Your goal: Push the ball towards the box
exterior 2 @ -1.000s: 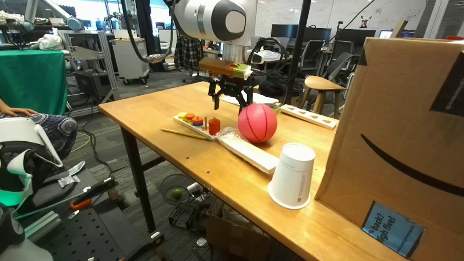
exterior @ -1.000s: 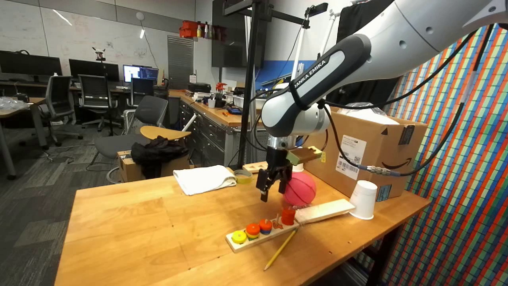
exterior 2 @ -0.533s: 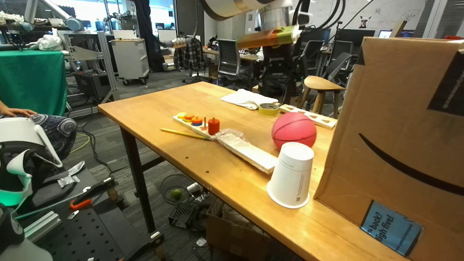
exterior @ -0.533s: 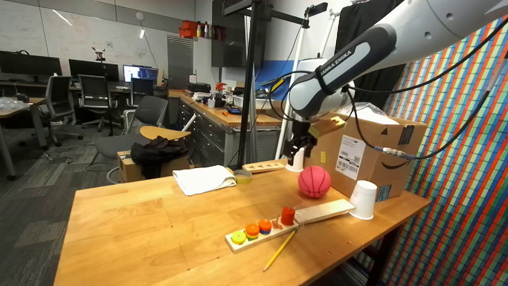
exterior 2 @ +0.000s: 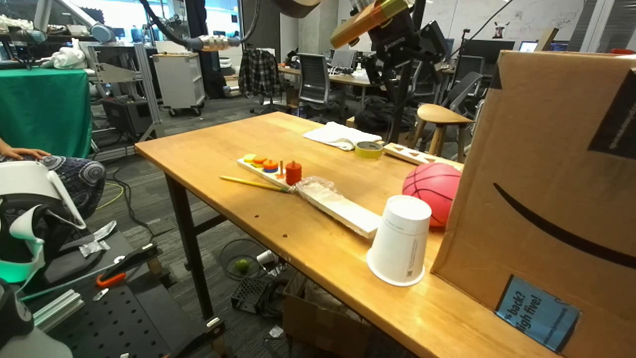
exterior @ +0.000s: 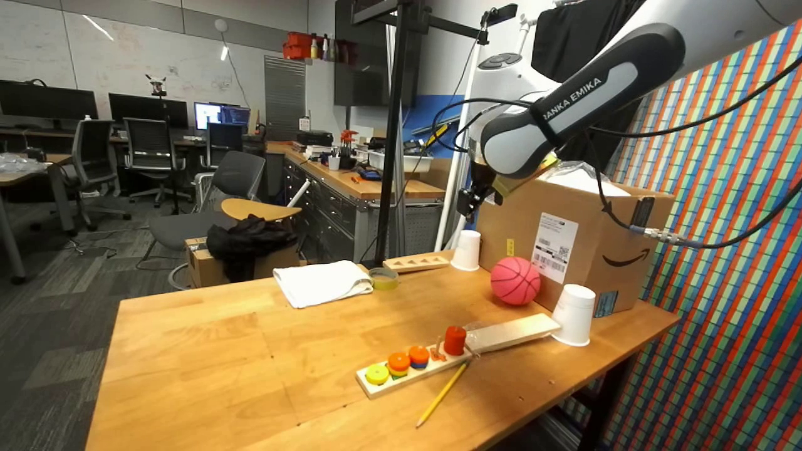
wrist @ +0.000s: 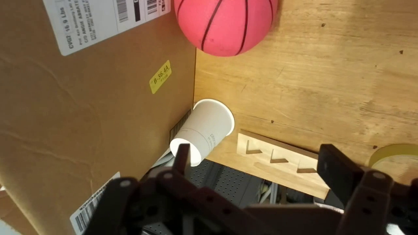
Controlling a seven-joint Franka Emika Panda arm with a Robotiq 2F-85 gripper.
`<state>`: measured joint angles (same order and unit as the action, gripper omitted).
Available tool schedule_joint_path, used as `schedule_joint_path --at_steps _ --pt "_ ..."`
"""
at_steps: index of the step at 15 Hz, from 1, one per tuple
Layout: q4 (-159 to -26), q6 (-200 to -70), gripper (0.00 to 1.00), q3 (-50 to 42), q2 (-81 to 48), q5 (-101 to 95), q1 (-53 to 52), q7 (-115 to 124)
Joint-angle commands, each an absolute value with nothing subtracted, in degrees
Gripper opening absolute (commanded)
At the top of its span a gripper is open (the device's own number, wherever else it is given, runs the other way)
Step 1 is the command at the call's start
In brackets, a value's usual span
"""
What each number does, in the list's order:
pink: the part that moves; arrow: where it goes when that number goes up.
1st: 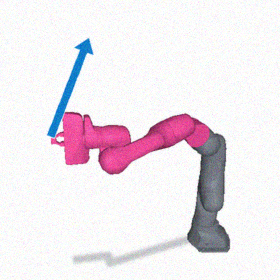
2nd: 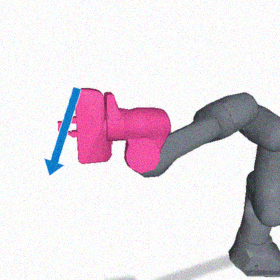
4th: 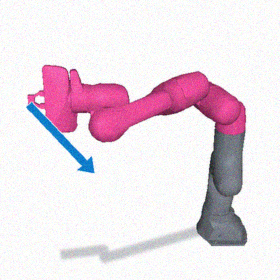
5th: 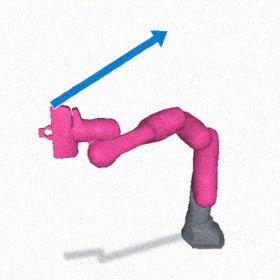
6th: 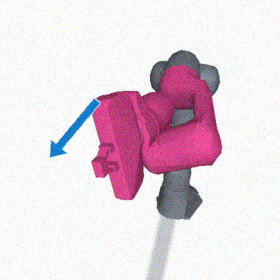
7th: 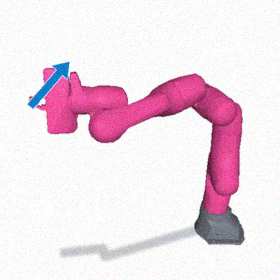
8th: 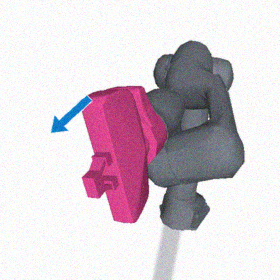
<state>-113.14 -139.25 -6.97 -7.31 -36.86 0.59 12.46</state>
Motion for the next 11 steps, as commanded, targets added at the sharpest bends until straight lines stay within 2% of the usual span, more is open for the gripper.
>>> schedule_joint_path --at_steps 1,11 --pt "-115.83 -140.39 1.00 -5.60 -5.62 -41.66 -0.75 17.60" --pt "-117.34 -139.01 1.00 -2.94 -7.61 -38.48 -1.39 16.43"
